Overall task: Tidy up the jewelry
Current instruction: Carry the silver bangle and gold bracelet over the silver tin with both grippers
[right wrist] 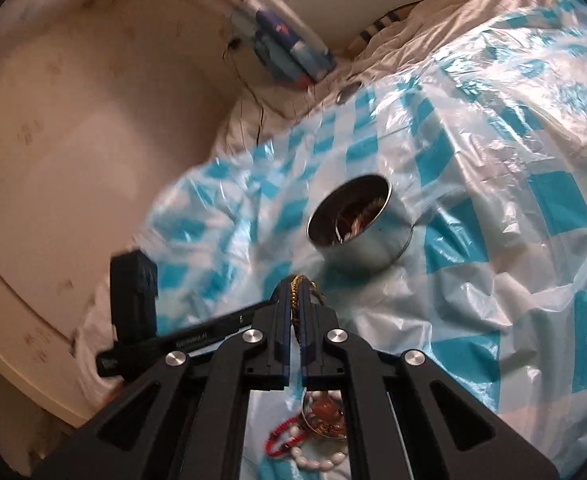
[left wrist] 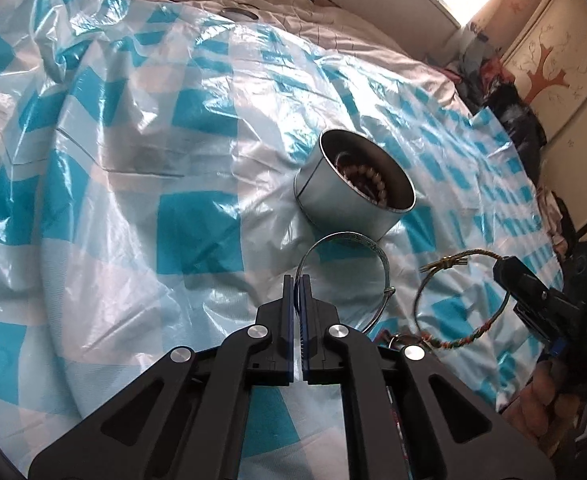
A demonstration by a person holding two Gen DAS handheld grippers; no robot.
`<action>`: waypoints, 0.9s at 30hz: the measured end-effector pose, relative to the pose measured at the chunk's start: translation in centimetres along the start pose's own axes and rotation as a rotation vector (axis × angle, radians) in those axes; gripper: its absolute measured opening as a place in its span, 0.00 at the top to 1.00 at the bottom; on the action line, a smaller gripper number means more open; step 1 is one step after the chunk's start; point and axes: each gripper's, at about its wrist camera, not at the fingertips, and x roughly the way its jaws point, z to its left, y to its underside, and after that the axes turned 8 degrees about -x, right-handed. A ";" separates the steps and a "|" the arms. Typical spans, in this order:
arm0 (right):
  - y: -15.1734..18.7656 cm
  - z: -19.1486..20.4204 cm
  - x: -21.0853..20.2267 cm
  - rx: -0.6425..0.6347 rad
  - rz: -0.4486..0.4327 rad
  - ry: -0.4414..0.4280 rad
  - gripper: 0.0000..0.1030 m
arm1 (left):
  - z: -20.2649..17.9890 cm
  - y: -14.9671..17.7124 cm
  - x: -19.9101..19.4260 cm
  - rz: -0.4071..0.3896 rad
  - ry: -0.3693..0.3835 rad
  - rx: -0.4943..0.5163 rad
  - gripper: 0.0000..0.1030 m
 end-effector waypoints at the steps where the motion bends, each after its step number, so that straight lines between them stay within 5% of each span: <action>1: -0.1 -0.4 -0.3 0.024 -0.014 -0.004 0.96 | 0.1 -0.1 -0.1 -0.003 -0.001 -0.006 0.98; 13: -2.4 -1.1 -0.4 0.053 -0.073 -0.018 0.96 | -1.8 -1.9 -2.0 -0.071 0.060 -0.016 0.98; 27: -4.9 -1.7 -1.2 0.047 -0.147 -0.031 0.96 | -5.2 -4.3 0.2 -0.097 0.043 0.016 0.98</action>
